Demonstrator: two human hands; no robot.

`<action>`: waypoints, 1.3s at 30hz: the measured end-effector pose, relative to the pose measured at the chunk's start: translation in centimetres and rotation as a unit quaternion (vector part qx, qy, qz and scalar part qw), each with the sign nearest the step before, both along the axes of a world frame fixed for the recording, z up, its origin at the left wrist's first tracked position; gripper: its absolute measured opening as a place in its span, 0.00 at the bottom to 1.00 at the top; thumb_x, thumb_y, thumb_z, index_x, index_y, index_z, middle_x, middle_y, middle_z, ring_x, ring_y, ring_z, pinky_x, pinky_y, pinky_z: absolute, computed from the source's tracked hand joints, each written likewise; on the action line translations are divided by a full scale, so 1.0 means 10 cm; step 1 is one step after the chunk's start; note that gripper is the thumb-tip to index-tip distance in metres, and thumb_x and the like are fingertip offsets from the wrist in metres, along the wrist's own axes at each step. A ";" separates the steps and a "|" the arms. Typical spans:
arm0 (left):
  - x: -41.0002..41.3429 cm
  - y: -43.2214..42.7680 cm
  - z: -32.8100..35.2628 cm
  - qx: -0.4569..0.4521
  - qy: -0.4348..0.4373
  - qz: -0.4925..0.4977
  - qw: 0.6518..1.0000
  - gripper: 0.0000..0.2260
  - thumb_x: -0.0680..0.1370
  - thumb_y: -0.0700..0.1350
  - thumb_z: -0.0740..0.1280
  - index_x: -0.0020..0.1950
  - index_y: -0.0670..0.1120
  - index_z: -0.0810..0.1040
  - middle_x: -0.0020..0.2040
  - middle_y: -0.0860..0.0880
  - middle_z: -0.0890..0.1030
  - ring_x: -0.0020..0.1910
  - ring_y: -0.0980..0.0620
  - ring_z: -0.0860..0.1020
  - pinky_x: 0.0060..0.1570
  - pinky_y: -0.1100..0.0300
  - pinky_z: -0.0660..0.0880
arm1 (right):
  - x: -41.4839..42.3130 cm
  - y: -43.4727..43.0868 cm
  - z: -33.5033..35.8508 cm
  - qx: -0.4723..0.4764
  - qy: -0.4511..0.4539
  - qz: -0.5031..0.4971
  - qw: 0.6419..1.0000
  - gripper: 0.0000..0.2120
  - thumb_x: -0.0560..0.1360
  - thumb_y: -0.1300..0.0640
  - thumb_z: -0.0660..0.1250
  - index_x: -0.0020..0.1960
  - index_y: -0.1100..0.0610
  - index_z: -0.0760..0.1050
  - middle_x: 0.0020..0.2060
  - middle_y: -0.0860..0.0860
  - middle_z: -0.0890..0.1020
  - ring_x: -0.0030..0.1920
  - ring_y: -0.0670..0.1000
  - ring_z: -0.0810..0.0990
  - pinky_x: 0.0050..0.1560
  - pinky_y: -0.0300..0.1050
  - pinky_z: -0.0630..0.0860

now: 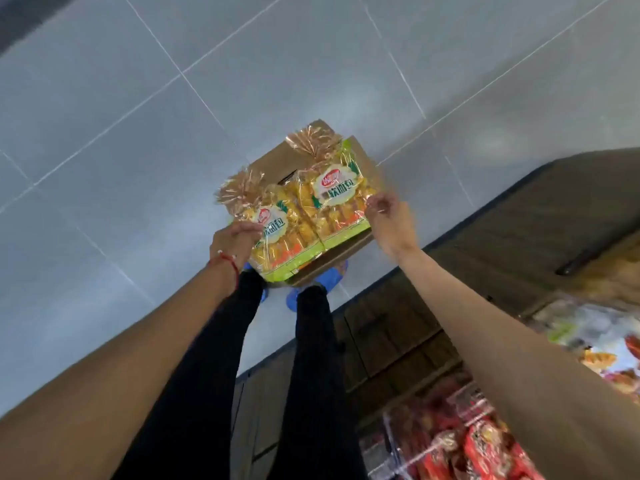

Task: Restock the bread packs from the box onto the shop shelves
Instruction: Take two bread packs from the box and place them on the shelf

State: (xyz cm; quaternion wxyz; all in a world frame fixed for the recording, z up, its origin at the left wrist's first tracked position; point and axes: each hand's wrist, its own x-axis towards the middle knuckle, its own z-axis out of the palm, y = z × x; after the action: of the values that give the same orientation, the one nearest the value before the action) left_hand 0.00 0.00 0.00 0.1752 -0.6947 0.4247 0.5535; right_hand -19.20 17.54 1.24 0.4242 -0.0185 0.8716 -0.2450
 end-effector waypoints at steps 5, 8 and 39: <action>-0.09 0.00 -0.74 -0.008 -0.082 -0.011 0.997 0.19 0.75 0.43 0.71 0.66 0.43 0.77 0.65 0.47 0.78 0.62 0.44 0.76 0.55 0.60 0.71 | -0.12 -0.06 -0.79 0.036 0.025 0.034 0.998 0.24 0.79 0.52 0.71 0.72 0.56 0.71 0.68 0.52 0.76 0.68 0.54 0.75 0.69 0.56 0.74; 0.14 0.01 -1.38 0.019 -0.109 0.067 0.992 0.43 0.61 0.59 0.81 0.69 0.42 0.72 0.62 0.49 0.74 0.62 0.47 0.75 0.55 0.53 0.72 | -0.21 -0.05 -1.19 0.040 0.032 0.072 0.996 0.35 0.76 0.44 0.73 0.78 0.55 0.64 0.72 0.52 0.73 0.72 0.55 0.71 0.73 0.58 0.71; 0.35 -0.17 -1.07 -0.018 0.067 -0.002 0.998 0.26 0.59 0.45 0.84 0.56 0.48 0.82 0.48 0.50 0.86 0.47 0.49 0.85 0.51 0.52 0.81 | 0.22 0.34 -1.23 -0.010 -0.086 -0.049 0.995 0.39 0.61 0.49 0.86 0.67 0.52 0.73 0.55 0.45 0.85 0.55 0.48 0.84 0.61 0.54 0.82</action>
State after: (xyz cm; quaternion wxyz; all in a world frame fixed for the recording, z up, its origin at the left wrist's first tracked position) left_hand 3.46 -1.68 -10.73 0.1348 -0.6583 0.4465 0.5909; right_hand -16.96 20.96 -11.02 0.4851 0.0415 0.8290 -0.2751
